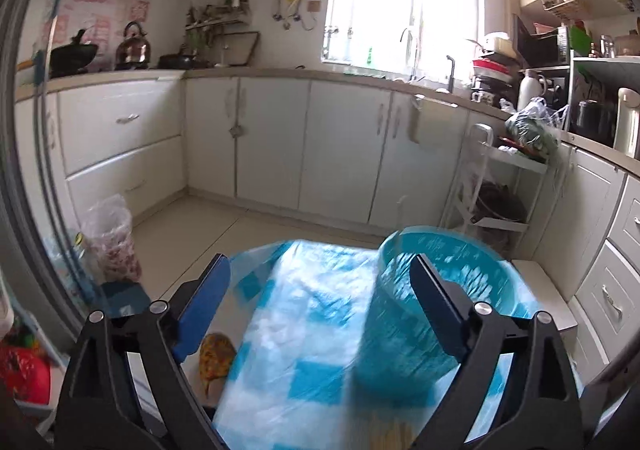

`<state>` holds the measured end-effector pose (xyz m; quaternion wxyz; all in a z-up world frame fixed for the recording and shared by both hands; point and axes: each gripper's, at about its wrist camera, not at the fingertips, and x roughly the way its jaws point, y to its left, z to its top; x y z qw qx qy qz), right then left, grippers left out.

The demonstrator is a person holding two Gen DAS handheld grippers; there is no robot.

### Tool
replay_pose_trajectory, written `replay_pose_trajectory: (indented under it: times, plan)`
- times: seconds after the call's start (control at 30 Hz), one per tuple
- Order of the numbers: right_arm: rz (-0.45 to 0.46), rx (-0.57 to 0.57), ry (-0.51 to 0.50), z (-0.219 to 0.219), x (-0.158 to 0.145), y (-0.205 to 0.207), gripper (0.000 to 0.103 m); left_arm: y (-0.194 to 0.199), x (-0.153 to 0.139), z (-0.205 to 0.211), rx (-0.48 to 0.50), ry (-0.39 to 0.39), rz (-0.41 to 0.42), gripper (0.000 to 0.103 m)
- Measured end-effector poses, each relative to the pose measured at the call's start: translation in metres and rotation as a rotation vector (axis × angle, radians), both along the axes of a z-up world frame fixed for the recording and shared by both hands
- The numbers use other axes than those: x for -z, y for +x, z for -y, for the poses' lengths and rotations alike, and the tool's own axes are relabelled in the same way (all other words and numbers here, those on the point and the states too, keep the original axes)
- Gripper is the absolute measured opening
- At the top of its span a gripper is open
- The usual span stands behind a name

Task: Organize utensils
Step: 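Carry the chopstick over the teal basket and open the left gripper, then grasp another chopstick with the right gripper and lift it, then carry the chopstick over the teal basket and open the right gripper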

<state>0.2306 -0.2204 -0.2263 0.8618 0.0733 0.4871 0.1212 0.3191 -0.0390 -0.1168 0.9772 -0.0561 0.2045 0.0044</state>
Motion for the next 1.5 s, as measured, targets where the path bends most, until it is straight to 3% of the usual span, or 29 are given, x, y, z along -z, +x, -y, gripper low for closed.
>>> replay_pose_trajectory:
  times: [0.17,0.33,0.43,0.5,0.63,0.8,0.9,1.03,1.13,1.27,1.5]
  plan:
    - [-0.010,0.031,-0.082,-0.012,-0.002,0.008,0.024,0.001,0.034,-0.020,-0.018,-0.052,-0.084,0.088]
    - [-0.016,0.002,-0.226,-0.028,-0.003,0.009,0.020,0.001,0.048,-0.023,-0.010,-0.047,-0.095,0.087]
    - [-0.039,-0.023,-0.213,-0.027,-0.003,0.008,0.007,0.002,0.055,-0.021,0.012,-0.026,-0.110,0.087]
    - [-0.047,-0.011,-0.185,-0.021,-0.004,0.004,0.006,0.003,0.060,-0.020,0.024,-0.025,-0.129,0.087]
    - [-0.039,0.064,-0.026,0.005,-0.013,-0.010,0.006,0.006,0.065,-0.017,0.033,-0.023,-0.155,0.088]
    - [0.104,0.096,0.181,0.024,-0.068,-0.020,0.006,0.007,0.071,-0.013,0.039,-0.023,-0.178,0.087]
    - [0.250,0.087,0.270,0.026,-0.121,-0.010,0.006,0.007,0.073,-0.012,0.040,-0.026,-0.188,0.087]
    - [0.478,0.103,0.346,0.019,-0.187,0.013,0.006,0.007,0.077,-0.010,0.041,-0.027,-0.199,0.088]
    - [0.630,0.160,0.336,0.010,-0.215,0.037,0.006,0.009,0.080,-0.009,0.047,-0.031,-0.212,0.088]
    - [0.688,0.275,0.286,0.005,-0.210,0.082,0.006,0.010,0.083,-0.008,0.055,-0.033,-0.221,0.088]
    - [0.634,0.361,0.217,0.003,-0.177,0.114,0.006,0.013,0.085,-0.012,0.065,-0.062,-0.238,0.088]
